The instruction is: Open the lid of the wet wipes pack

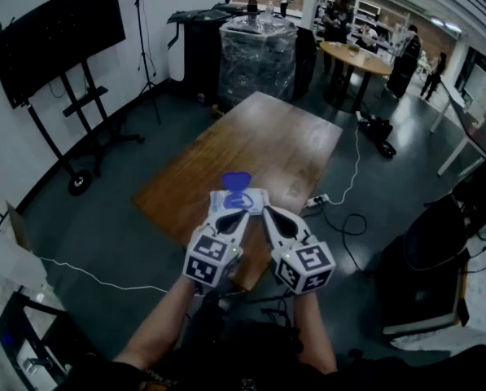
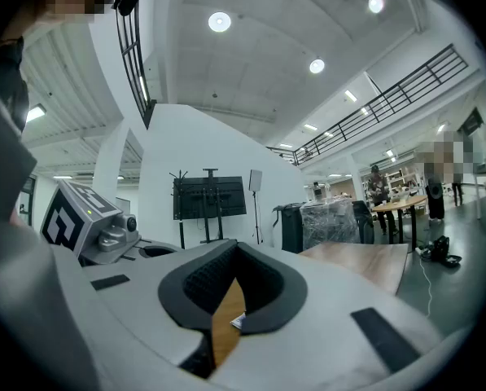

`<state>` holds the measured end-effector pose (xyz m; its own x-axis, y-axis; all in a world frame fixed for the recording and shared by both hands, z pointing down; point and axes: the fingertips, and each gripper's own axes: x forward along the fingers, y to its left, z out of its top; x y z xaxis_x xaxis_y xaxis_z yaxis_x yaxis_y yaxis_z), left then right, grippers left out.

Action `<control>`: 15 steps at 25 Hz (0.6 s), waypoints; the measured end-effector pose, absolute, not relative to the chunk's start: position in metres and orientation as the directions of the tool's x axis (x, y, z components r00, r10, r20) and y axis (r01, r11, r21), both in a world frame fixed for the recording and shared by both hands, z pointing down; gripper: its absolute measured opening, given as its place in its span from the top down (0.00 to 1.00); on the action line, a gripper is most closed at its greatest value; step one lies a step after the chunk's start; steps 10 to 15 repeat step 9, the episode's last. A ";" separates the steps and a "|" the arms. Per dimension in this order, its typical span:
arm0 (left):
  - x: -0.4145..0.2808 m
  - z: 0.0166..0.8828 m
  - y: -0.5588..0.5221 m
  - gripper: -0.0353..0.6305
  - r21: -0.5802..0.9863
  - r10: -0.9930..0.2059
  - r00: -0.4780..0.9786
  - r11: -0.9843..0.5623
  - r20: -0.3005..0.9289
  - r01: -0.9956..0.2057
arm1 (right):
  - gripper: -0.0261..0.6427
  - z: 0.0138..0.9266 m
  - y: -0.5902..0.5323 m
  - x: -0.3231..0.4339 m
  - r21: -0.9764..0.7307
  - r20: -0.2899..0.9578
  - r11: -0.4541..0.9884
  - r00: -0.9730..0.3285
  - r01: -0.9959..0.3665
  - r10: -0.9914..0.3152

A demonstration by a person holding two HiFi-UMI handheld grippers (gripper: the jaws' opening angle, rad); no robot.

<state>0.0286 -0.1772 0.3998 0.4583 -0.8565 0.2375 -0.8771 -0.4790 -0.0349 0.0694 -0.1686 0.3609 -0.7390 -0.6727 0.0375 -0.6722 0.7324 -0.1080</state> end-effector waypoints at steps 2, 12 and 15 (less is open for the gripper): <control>0.029 0.400 -0.178 0.94 -0.037 -0.856 0.459 -0.480 0.237 -0.877 | 0.95 0.361 -0.169 0.069 -0.107 0.039 0.733 -0.740 -0.672 -0.672; 0.030 0.400 -0.176 0.94 -0.036 -0.855 0.460 -0.481 0.238 -0.876 | 0.95 0.359 -0.168 0.070 -0.101 0.039 0.736 -0.742 -0.669 -0.669; 0.030 0.400 -0.176 0.94 -0.036 -0.855 0.460 -0.481 0.238 -0.876 | 0.95 0.359 -0.168 0.070 -0.101 0.039 0.736 -0.742 -0.669 -0.669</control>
